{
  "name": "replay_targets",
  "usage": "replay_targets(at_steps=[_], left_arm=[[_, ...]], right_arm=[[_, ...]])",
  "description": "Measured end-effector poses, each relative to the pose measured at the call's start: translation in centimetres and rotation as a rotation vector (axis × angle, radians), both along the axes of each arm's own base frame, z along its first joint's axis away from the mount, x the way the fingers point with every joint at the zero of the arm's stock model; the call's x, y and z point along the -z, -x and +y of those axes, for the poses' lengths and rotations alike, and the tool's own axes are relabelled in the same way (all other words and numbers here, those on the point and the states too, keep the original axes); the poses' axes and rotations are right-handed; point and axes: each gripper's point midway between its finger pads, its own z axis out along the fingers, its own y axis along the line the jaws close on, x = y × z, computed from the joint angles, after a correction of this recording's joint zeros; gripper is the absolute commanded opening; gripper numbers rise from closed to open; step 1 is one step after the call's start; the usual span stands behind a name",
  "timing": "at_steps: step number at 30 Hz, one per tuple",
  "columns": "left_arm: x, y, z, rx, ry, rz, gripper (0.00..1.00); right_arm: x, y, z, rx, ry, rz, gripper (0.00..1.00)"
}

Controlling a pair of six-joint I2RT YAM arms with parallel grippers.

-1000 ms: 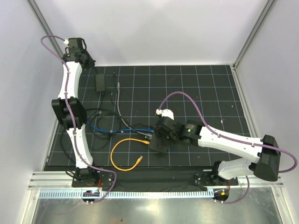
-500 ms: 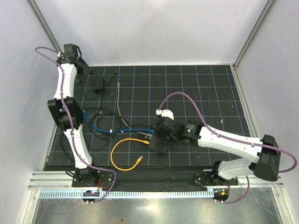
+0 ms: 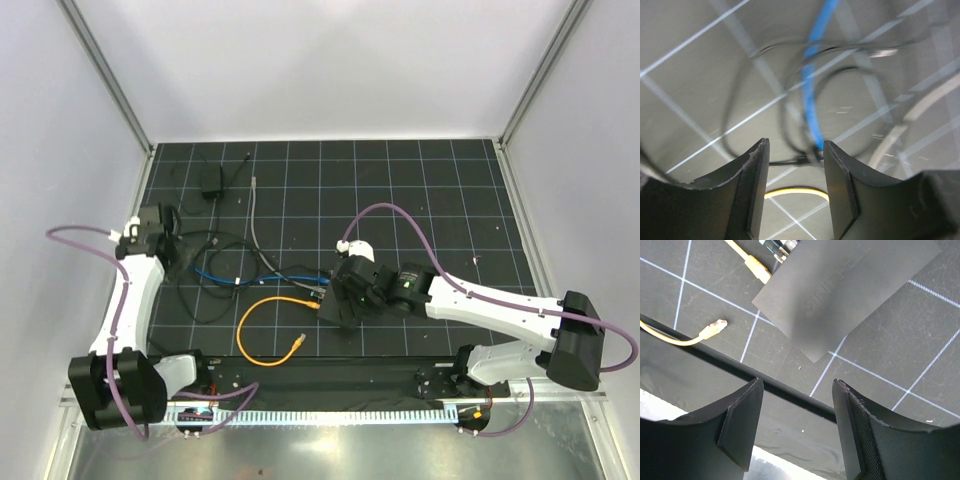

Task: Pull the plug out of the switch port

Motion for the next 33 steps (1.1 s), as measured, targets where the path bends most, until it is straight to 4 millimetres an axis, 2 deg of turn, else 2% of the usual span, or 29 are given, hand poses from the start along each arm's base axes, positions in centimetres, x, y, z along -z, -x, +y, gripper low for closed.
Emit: replay_targets(at_steps=[5,10,14,15,17,20,25,33], left_arm=[[5.1,4.6,0.0,-0.093,0.013,0.155,0.45],[8.4,6.9,-0.4,-0.165,0.047,0.278,0.42],[10.7,8.1,-0.9,-0.198,0.075,0.391,0.36],[11.2,8.3,-1.0,-0.204,0.080,0.409,0.30],[11.8,8.6,-1.2,-0.221,0.092,0.427,0.25],[12.2,9.0,-1.4,-0.247,0.102,0.428,0.24],[12.3,9.3,-1.5,-0.303,0.121,0.341,0.20],[11.9,9.7,-1.1,-0.337,0.107,0.257,0.26]], right_arm=[[0.2,0.1,0.1,-0.004,-0.010,0.007,0.65],[0.0,0.1,0.6,-0.009,-0.032,0.007,0.65],[0.0,0.2,0.7,-0.011,-0.036,0.009,0.65],[0.0,0.2,0.7,-0.011,-0.036,0.009,0.65],[0.0,0.2,0.7,-0.011,-0.036,0.009,0.65],[0.0,0.2,0.7,-0.011,-0.036,0.009,0.65],[0.0,0.2,0.7,-0.011,-0.036,0.010,0.65],[0.1,0.3,0.6,-0.014,-0.046,0.012,0.65]])
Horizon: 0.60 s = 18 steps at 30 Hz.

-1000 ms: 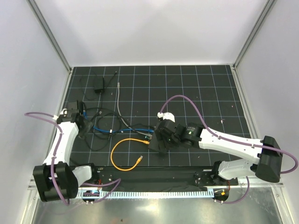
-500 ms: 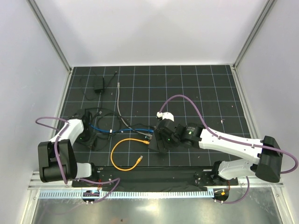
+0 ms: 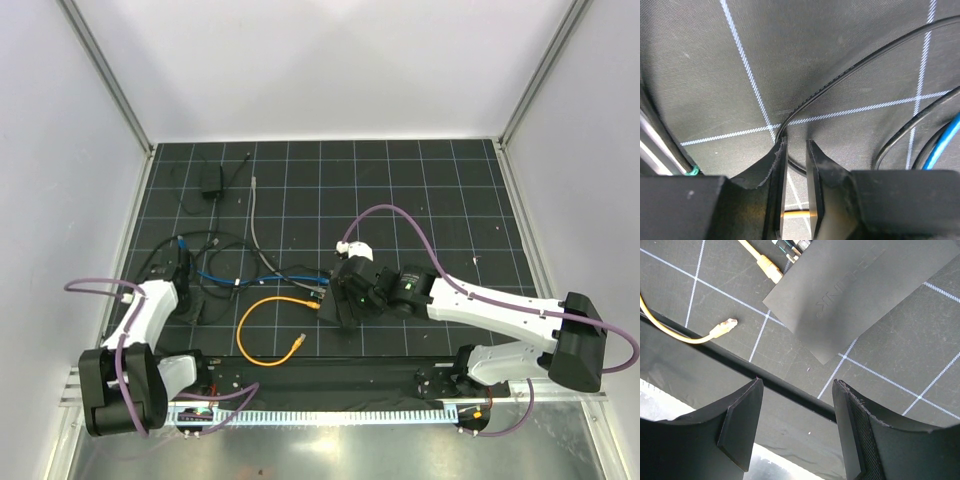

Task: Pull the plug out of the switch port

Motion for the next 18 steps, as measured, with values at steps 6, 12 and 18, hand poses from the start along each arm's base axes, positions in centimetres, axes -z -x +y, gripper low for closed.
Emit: replay_targets(at_steps=[6,12,18], left_arm=[[-1.6,-0.5,1.0,0.000,-0.053,-0.028,0.28],[-2.3,-0.2,1.3,0.005,-0.075,-0.047,0.29],[-0.4,1.2,0.6,-0.006,-0.039,0.006,0.31]], right_arm=[[0.5,0.3,-0.1,-0.002,0.002,0.012,0.65],[0.5,0.3,0.0,-0.004,-0.002,0.015,0.65],[0.4,0.3,0.1,-0.006,-0.010,0.015,0.65]])
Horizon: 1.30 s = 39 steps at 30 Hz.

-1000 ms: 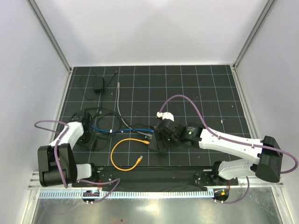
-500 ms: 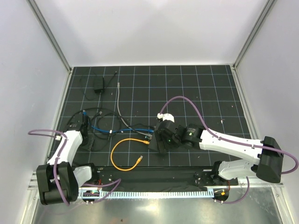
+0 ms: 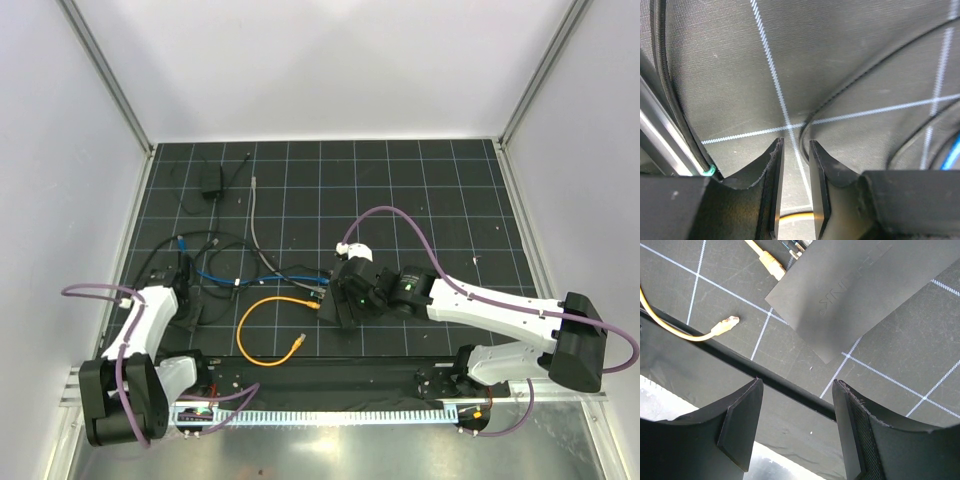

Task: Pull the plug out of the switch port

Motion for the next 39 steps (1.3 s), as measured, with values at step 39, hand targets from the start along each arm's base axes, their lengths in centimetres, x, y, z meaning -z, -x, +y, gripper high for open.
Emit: replay_targets(at_steps=[39], left_arm=[[-19.2,-10.7,3.9,0.208,-0.309,-0.536,0.00]], right_arm=[[-0.4,-0.7,1.0,0.000,0.008,-0.006,0.66]])
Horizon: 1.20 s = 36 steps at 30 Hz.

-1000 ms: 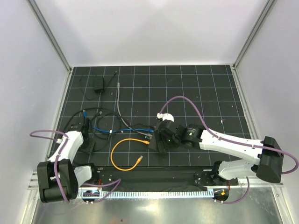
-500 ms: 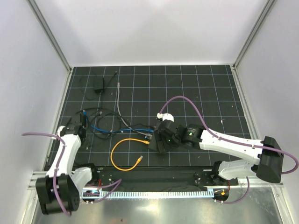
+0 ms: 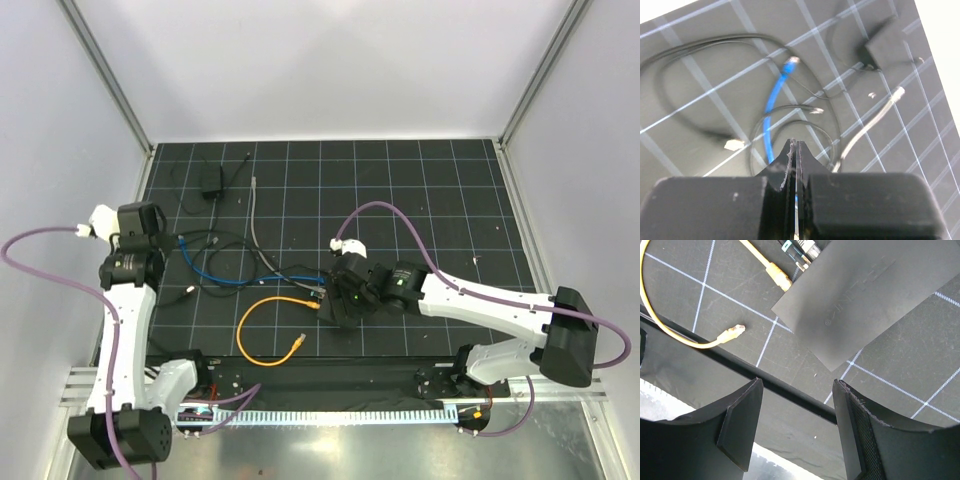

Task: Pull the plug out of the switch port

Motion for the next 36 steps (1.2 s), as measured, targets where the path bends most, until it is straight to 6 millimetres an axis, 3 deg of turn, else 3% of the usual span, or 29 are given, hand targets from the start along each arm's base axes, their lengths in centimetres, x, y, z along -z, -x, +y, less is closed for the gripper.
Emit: replay_targets(at_steps=[4,5,6,7,9,11,16,19,22,29,36], left_arm=[[-0.5,-4.2,-1.4,0.141,0.014,-0.012,0.01],[-0.6,-5.4,-1.9,0.187,0.023,-0.011,0.10],[-0.8,-6.7,-2.3,0.234,0.027,-0.011,0.35],[-0.8,-7.9,-2.9,0.288,0.031,-0.006,0.43],[-0.2,-9.8,-3.8,0.369,0.045,0.005,0.55],[1.2,-11.4,-4.4,0.425,0.068,0.044,0.58],[6.6,-14.5,-5.7,0.500,0.164,0.166,0.56],[9.9,-14.4,-6.5,0.517,0.200,0.239,0.52],[11.8,-13.9,-7.1,0.536,0.223,0.275,0.52],[13.2,-15.9,-7.2,0.584,0.198,0.259,0.53],[14.5,-20.5,-7.1,0.623,0.171,0.267,0.55]], right_arm=[[-0.2,-0.2,0.1,0.003,0.001,-0.006,0.65],[-0.2,-0.2,0.1,0.004,0.003,-0.006,0.66],[-0.2,-0.2,0.2,0.004,0.004,-0.006,0.66],[-0.2,-0.3,0.2,0.005,0.004,-0.006,0.66],[-0.1,-0.3,0.2,0.005,0.008,-0.005,0.66],[0.0,-0.3,0.2,0.005,0.013,-0.002,0.66],[0.5,-0.3,0.2,0.003,0.027,0.005,0.66],[0.5,-0.3,0.2,0.000,0.031,0.004,0.66],[0.2,-0.3,0.2,-0.002,0.032,0.001,0.65],[0.0,-0.4,0.3,-0.008,0.031,-0.004,0.66],[0.0,-0.4,0.2,-0.014,0.035,-0.007,0.66]])
